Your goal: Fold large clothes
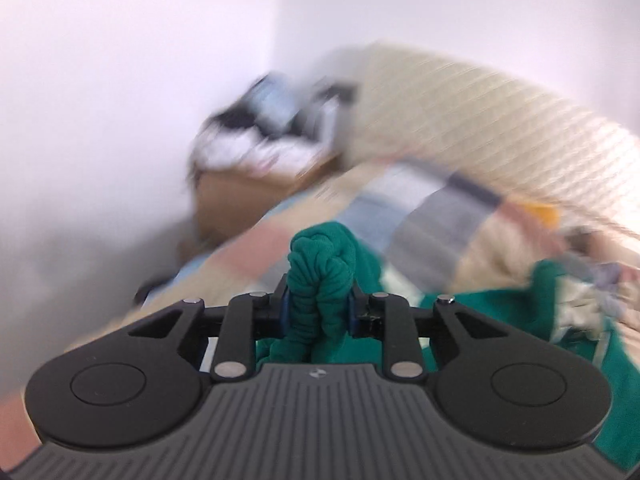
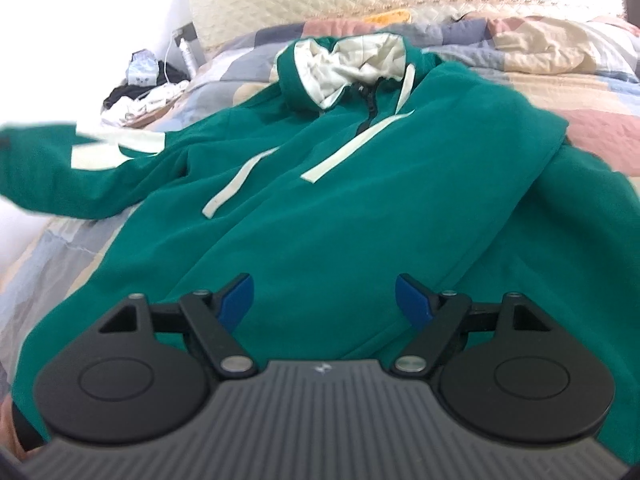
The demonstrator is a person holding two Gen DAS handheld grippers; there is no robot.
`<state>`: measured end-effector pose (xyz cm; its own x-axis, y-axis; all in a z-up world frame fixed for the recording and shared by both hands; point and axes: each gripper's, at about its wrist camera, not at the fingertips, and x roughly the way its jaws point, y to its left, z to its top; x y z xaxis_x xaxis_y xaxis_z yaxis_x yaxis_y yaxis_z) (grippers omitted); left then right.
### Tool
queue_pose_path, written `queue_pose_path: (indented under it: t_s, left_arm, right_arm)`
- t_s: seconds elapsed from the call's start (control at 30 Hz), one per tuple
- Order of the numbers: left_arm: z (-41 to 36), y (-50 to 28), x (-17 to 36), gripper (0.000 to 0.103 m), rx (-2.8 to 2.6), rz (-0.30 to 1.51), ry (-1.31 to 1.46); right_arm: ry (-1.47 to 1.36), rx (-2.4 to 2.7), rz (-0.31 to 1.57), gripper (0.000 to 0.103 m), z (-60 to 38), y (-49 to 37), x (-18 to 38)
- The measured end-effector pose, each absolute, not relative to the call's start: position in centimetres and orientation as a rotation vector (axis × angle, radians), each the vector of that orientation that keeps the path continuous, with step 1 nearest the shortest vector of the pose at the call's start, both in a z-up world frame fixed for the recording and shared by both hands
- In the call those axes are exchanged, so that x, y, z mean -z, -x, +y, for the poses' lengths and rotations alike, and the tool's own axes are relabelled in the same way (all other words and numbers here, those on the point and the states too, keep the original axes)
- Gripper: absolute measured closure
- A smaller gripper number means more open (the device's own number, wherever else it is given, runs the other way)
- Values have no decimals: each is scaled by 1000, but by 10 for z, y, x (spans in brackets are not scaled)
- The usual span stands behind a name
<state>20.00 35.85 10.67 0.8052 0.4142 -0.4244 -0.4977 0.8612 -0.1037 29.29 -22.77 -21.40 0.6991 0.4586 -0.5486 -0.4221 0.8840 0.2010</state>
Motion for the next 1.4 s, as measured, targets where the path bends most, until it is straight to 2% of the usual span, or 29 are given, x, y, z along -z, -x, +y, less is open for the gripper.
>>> queue_pose_path:
  t_s: [0.2,0.33,0.5,0.7,0.83,0.93,1.0,1.03,1.07,1.23,1.4]
  left_arm:
    - [225,-211,-192,75,-250,327,13]
    - [127,-223,-209,75,-80,315,-85]
    - [14,-250,-167,74,70,361,-90]
    - [-66,-287,-70,74,182,493,-46]
    - [-84,-307,-4,68,233,584,8]
    - [-80,-319,27,49,233,628,70]
    - [-67,-319,35,39,239,636,145]
    - [-60,-318,40,30,248,648,189]
    - [-50,-315,37,25,261,664,227]
    - [-2,-290,32,21,262,598,304]
    - [66,-303,67,21,62,645,409]
  right_arm:
    - [-129,-462,580,23,-252,-278,197]
    - [-190,-433,545,23,-272,-270,187]
    - [-248,-390,500,23,-297,-269,181]
    - [-370,-295,464,23,-334,-270,179]
    - [-439,-218,453,23,-354,-274,180]
    - [-508,-164,442,23,-372,-277,182]
    - [-575,-142,439,23,-385,-280,186]
    - [-594,-129,439,23,-390,-281,187]
    - [-603,-114,433,23,-393,-281,187]
    - [-611,-118,426,21,-392,-280,185]
    - [-527,-130,533,21,-373,-290,192]
